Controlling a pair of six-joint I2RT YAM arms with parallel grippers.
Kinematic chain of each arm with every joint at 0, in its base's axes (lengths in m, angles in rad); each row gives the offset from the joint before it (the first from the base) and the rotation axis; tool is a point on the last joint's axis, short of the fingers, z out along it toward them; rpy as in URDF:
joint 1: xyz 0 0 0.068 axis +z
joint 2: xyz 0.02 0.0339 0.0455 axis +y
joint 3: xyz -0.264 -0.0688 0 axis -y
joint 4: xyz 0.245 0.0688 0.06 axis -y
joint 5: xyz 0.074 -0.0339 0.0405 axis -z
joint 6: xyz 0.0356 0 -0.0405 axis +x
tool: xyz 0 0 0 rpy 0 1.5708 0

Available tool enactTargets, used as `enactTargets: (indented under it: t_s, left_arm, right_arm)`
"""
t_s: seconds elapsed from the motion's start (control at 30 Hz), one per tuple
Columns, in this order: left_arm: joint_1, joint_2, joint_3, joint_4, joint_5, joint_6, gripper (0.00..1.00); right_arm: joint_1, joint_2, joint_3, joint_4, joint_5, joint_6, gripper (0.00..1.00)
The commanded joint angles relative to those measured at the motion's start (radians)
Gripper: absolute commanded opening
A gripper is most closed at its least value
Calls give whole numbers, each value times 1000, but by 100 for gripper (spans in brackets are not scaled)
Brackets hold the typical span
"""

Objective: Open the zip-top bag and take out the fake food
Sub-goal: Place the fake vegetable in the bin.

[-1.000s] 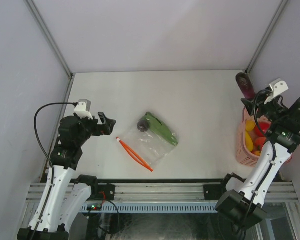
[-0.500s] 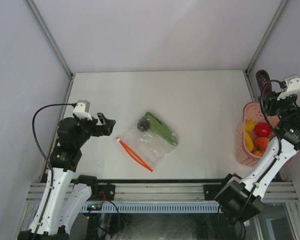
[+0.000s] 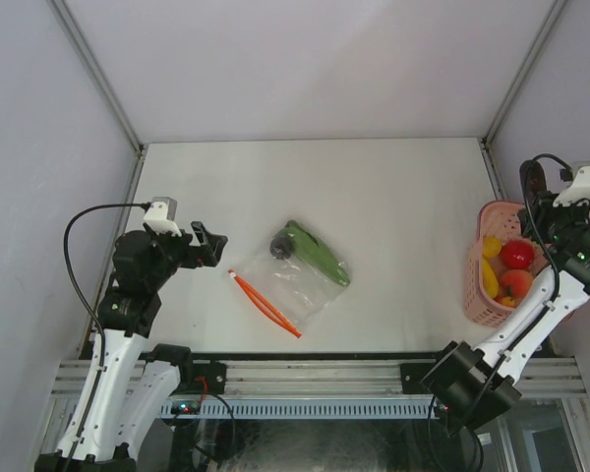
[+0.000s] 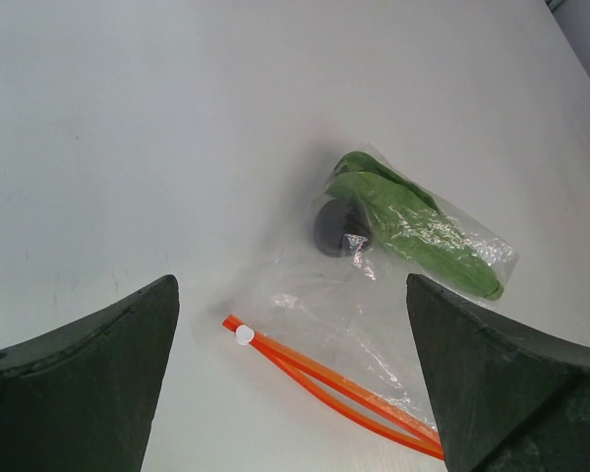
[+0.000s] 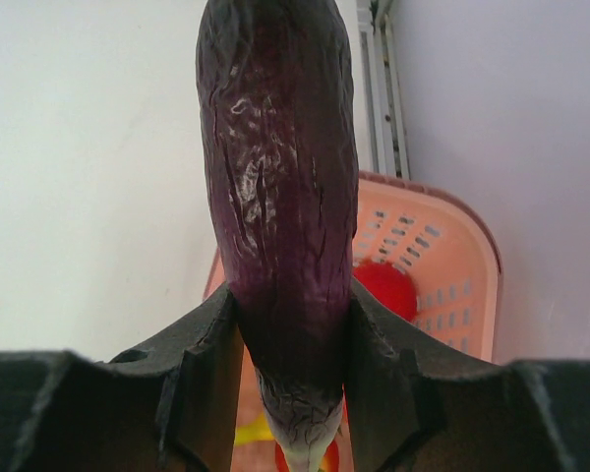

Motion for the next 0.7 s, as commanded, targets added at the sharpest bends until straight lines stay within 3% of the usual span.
enactTargets:
  t_s: [0.0, 0.47, 0.67]
  left_arm:
    - [10, -8, -4, 38, -1, 19, 100]
    - [10, -10, -7, 38, -10, 19, 100]
    - [10, -5, -7, 37, -10, 19, 100]
  right_arm:
    - [-40, 37, 28, -56, 32, -30, 7]
    - [-53, 148, 3, -159, 141, -163, 14]
    - [-51, 181, -4, -172, 153, -187, 26]
